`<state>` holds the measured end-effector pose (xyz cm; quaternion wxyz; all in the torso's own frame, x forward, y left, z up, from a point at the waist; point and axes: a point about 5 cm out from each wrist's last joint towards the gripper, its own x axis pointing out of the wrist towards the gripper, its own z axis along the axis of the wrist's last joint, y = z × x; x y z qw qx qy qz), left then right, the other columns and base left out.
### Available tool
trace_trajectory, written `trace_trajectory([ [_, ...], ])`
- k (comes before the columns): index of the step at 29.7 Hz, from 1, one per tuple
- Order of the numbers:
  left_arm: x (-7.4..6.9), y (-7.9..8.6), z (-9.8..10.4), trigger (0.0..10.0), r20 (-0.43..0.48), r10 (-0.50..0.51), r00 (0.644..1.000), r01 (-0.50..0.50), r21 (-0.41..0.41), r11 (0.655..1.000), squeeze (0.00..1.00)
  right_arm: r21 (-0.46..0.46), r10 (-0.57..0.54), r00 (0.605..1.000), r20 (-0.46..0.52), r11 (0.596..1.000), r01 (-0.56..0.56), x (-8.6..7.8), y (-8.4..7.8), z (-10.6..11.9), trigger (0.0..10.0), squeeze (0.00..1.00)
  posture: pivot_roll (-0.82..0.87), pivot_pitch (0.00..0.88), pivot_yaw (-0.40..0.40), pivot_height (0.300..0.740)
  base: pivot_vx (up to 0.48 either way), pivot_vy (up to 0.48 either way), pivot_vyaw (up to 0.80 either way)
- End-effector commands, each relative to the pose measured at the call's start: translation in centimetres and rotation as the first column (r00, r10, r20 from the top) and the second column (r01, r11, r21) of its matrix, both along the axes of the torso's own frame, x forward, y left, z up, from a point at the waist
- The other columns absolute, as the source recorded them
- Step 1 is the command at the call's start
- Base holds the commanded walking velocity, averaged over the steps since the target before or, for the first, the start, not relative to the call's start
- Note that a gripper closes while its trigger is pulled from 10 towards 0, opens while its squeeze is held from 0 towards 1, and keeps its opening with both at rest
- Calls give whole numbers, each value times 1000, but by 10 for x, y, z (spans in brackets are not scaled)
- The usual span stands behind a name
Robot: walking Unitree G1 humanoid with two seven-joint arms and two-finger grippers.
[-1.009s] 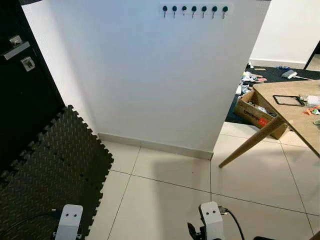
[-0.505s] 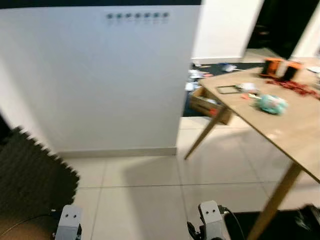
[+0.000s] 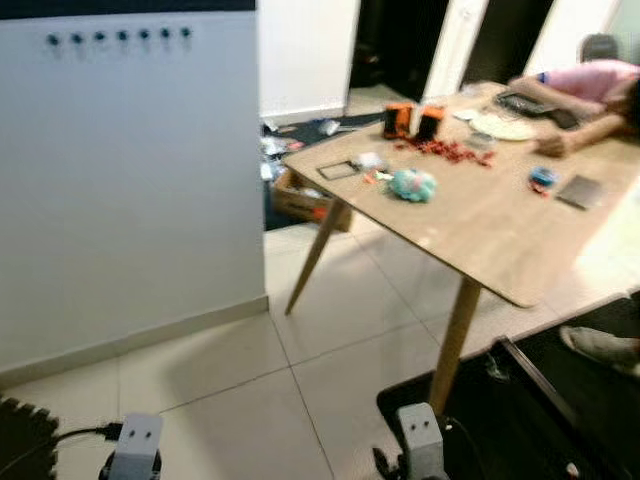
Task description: Hang keys on a hook
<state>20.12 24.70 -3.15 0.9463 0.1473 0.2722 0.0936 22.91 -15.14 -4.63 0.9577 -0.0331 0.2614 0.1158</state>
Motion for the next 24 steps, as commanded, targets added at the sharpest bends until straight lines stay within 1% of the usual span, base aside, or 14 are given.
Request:
trace_trajectory([
  [1, -4, 1, -2, 10000, -18, -5, 1000, 6, 9, 1000, 0, -4, -16, 999, -31, 1000, 15, -6, -4, -5, 10000, 0, 209, 106, 36, 740, 0, 0, -781],
  [24, -2, 2, -2, 10000, -19, -8, 1000, 8, 11, 1000, 0, -2, -19, 999, -32, 1000, 19, -6, -3, -5, 10000, 0, 209, 105, 40, 740, 0, 0, -781],
])
